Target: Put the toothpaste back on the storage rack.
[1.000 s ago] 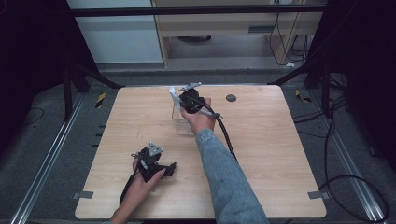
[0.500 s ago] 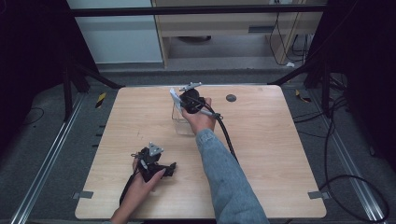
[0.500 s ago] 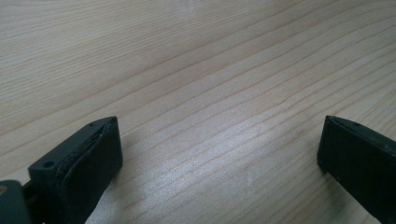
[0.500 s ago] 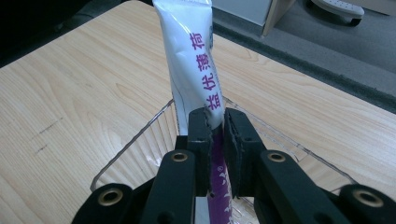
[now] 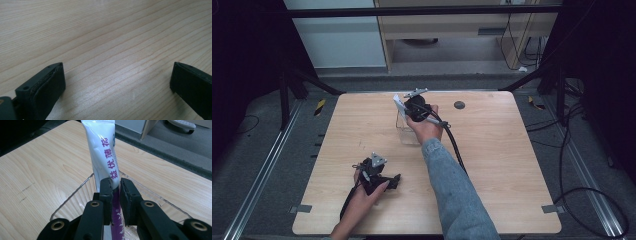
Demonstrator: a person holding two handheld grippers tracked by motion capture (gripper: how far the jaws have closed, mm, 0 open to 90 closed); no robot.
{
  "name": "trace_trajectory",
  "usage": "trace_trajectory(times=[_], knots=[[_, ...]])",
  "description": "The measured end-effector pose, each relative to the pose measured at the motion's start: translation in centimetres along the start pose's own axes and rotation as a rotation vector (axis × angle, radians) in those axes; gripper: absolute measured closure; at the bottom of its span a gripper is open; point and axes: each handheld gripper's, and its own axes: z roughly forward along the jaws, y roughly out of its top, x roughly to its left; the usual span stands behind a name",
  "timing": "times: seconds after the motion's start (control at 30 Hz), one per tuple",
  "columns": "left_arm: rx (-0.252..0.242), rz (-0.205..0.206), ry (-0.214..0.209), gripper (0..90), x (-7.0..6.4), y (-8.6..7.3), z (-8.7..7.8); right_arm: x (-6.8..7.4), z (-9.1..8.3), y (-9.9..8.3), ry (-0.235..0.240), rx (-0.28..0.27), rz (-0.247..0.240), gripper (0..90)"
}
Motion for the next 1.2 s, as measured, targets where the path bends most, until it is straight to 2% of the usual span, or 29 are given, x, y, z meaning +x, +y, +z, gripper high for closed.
trace_trajectory(times=[0.63,1.2], knots=[[0.0,0.0,0.0,0.0,0.0,0.0,0.0,-0.4,-0.6,-0.3,0.004,0.006,0.013,74.7],[-0.001,0.003,-0.003,0.0,0.0,0.0,0.0,-0.9,-3.1,-0.9,-0.008,-0.015,0.02,72.6]])
